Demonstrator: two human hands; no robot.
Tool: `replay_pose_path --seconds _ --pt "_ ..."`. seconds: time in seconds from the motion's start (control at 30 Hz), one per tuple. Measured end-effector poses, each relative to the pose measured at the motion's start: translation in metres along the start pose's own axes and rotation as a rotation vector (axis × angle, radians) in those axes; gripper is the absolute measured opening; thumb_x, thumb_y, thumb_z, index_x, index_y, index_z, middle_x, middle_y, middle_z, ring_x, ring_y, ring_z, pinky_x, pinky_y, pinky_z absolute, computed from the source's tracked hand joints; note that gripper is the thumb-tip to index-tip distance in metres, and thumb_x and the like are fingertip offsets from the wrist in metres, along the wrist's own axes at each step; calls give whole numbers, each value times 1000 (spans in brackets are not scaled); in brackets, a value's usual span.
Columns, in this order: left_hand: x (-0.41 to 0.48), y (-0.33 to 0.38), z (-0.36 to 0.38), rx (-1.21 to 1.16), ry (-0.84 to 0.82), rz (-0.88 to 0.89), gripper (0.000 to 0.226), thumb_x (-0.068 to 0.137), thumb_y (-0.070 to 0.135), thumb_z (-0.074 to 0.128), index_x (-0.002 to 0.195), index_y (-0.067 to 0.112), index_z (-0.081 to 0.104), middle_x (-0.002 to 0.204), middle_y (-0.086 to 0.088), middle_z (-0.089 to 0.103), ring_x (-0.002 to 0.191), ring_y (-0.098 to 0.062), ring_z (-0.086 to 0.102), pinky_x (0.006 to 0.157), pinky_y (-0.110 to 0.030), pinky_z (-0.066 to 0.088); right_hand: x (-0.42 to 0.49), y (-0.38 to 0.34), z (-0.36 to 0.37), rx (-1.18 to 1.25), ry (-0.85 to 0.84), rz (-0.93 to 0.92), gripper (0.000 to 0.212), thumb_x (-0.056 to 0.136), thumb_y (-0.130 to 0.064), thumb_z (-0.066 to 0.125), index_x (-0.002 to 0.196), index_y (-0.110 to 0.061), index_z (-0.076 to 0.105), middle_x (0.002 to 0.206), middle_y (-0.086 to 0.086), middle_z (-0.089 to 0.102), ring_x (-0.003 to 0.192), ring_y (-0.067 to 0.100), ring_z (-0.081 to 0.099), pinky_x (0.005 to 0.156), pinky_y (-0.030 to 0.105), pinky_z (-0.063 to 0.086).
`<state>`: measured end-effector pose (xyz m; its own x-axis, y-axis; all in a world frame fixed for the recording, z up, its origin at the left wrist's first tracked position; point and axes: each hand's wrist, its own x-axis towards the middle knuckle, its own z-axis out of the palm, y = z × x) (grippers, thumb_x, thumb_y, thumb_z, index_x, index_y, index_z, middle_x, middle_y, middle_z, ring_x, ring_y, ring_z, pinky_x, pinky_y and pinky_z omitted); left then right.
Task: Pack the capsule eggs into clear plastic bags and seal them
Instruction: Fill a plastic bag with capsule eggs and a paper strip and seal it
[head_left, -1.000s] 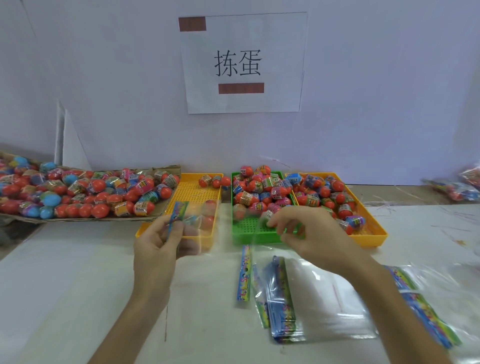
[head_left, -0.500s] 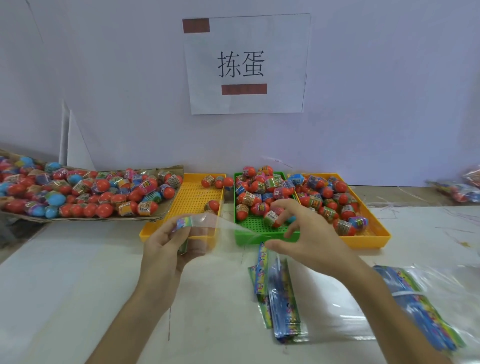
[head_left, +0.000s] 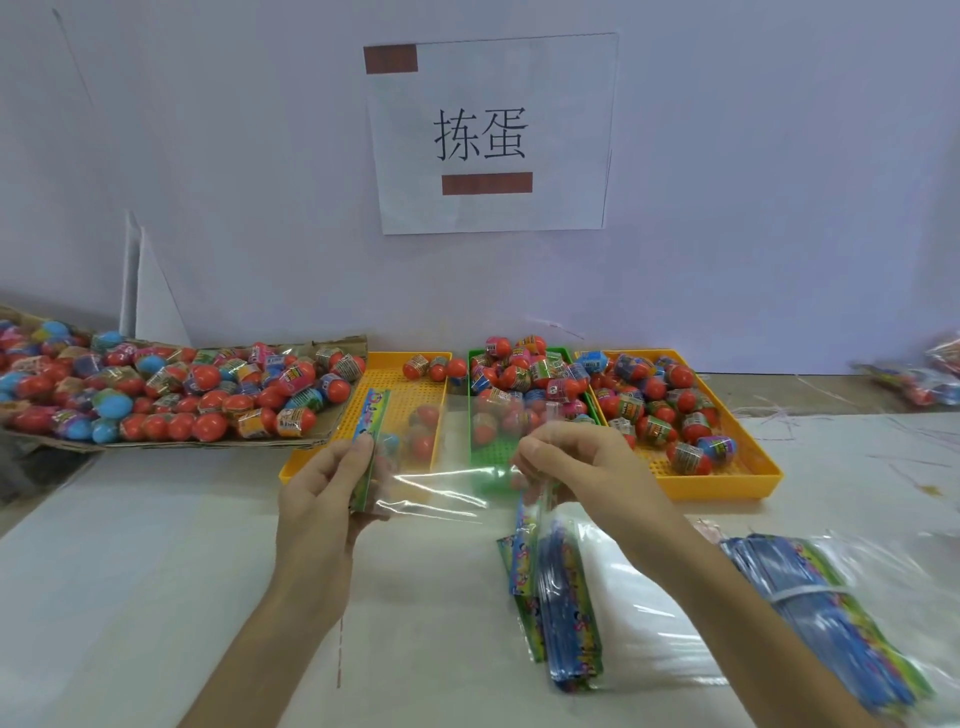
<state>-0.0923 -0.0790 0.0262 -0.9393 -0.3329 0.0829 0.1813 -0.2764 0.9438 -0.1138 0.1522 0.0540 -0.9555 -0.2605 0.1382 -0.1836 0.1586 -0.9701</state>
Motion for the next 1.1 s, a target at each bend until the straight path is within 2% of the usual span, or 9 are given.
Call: replay_pose_path --seconds 0.17,0.3,0.43,0.57,0.77,0.83,0.93,1.0,1.1 --pt "0 -1 1 15 -36 -15 19 82 32 67 72 19 76 74 -5 66 62 -12 60 51 -22 53 -2 -1 5 74 -19 58 27 92 6 58 95 -16 74 82 7 77 68 21 72 67 31 59" --pt "0 -2 1 35 -38 -15 20 81 34 66 75 16 74 72 -5 65 60 -12 59 51 -22 53 -1 -1 7 33 -3 67 33 86 10 60 95 -18 75 83 5 77 69 20 73 68 29 58" --pt "0 -2 -1 59 -27 -4 22 84 33 65 78 13 73 73 -8 64 62 -14 60 55 -26 55 -2 -1 6 43 17 66 23 87 3 69 90 -19 76 81 6 77 69 19 72 67 26 58" --pt "0 -3 1 73 -20 24 21 91 24 64 74 20 75 69 -4 66 57 -11 63 52 -24 56 -2 -1 6 68 41 38 17 85 -7 77 78 -22 78 72 5 74 63 15 67 66 24 57" --pt "-1 -5 1 144 -61 75 26 82 34 69 94 11 68 75 -3 71 60 -10 63 53 -25 54 -3 -1 5 62 75 10 15 86 -16 79 72 -23 76 65 4 68 59 12 62 64 21 55" --pt "-3 -8 1 266 -15 171 35 81 36 79 108 19 66 95 -4 73 78 -12 69 65 -29 57 -3 0 5 33 82 1 16 86 -17 79 72 -21 75 63 5 68 57 13 62 63 21 55" --pt "-7 -9 0 547 50 531 64 76 47 79 130 28 49 126 6 58 116 -13 58 93 -26 49 -3 3 4 -80 105 -35 15 86 -14 79 73 -17 72 61 3 68 54 14 63 60 25 56" --pt "-11 -13 2 717 -83 771 71 75 52 77 134 26 47 136 6 50 131 -15 48 106 -26 39 -2 7 5 -269 139 -65 14 85 -15 79 74 -17 71 64 5 68 57 20 65 60 34 58" --pt "-17 -24 8 977 -327 953 53 83 54 71 130 36 56 151 8 38 145 -15 33 113 -36 30 -2 9 7 -429 122 -96 14 83 -19 80 73 -20 70 66 5 66 64 25 64 64 41 57"
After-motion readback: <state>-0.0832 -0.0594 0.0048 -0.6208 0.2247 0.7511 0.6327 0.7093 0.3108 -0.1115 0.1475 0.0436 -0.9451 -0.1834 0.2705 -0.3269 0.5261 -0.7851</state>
